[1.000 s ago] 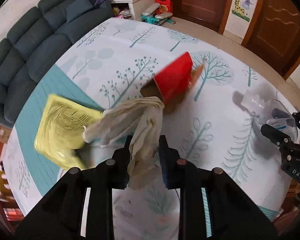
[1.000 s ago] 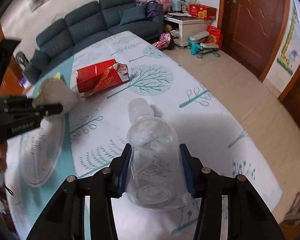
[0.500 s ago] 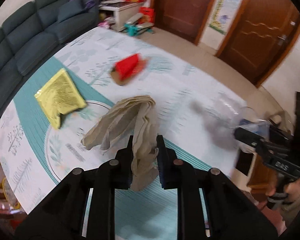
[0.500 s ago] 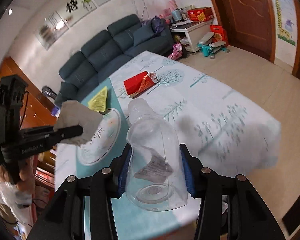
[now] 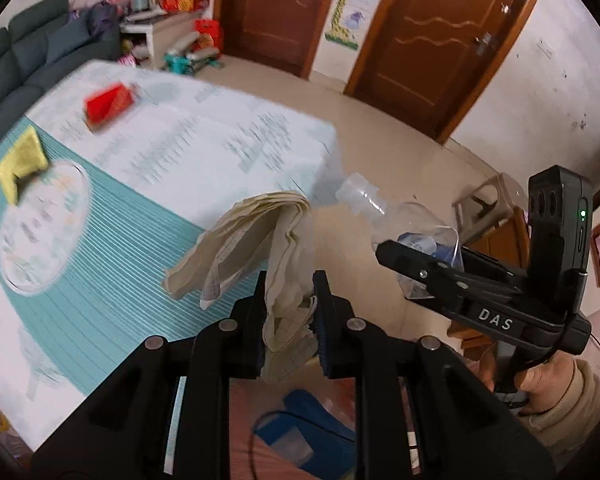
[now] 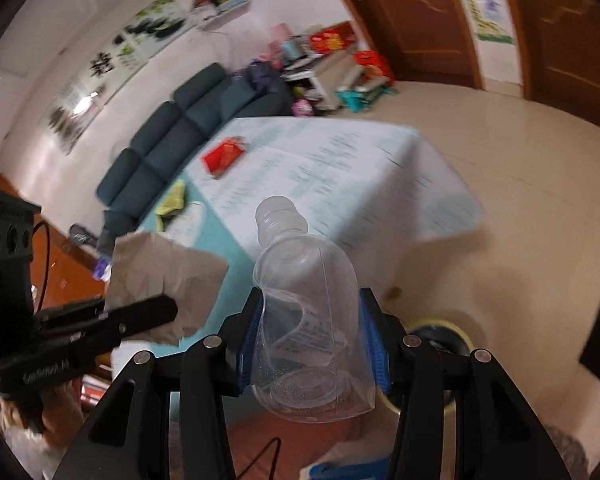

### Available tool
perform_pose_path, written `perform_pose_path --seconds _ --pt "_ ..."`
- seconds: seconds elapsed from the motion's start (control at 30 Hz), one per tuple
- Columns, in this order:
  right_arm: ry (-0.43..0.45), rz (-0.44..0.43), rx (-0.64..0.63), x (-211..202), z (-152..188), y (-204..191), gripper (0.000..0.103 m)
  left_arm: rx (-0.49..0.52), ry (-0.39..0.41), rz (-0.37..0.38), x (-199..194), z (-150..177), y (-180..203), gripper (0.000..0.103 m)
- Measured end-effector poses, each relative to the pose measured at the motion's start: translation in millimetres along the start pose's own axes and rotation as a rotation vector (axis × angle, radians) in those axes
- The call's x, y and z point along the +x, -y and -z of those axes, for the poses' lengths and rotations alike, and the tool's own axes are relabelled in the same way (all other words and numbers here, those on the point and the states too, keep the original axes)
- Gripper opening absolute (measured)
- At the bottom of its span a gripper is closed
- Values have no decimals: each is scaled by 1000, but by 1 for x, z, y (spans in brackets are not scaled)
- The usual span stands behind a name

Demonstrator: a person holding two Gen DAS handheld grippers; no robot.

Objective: Collect trash
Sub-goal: 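Carry the tissue and bottle over the trash bin with both grippers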

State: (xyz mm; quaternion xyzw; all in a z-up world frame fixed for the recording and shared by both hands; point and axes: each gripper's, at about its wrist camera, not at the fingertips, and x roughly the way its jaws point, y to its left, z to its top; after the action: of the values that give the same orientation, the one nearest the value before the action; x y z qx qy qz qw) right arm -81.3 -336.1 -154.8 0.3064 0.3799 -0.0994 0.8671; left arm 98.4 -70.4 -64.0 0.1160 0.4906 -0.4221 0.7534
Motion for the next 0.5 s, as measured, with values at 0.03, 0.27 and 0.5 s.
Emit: perform_pose_path --seconds 0.03,0.27,0.5 --pt "-4 7 20 0 7 10 46 -9 -23 11 11 8 9 16" --pt "-72 85 114 20 62 81 46 61 -141 -22 82 56 64 16" --pt "-217 180 195 67 117 159 46 48 -250 -47 168 88 82 16"
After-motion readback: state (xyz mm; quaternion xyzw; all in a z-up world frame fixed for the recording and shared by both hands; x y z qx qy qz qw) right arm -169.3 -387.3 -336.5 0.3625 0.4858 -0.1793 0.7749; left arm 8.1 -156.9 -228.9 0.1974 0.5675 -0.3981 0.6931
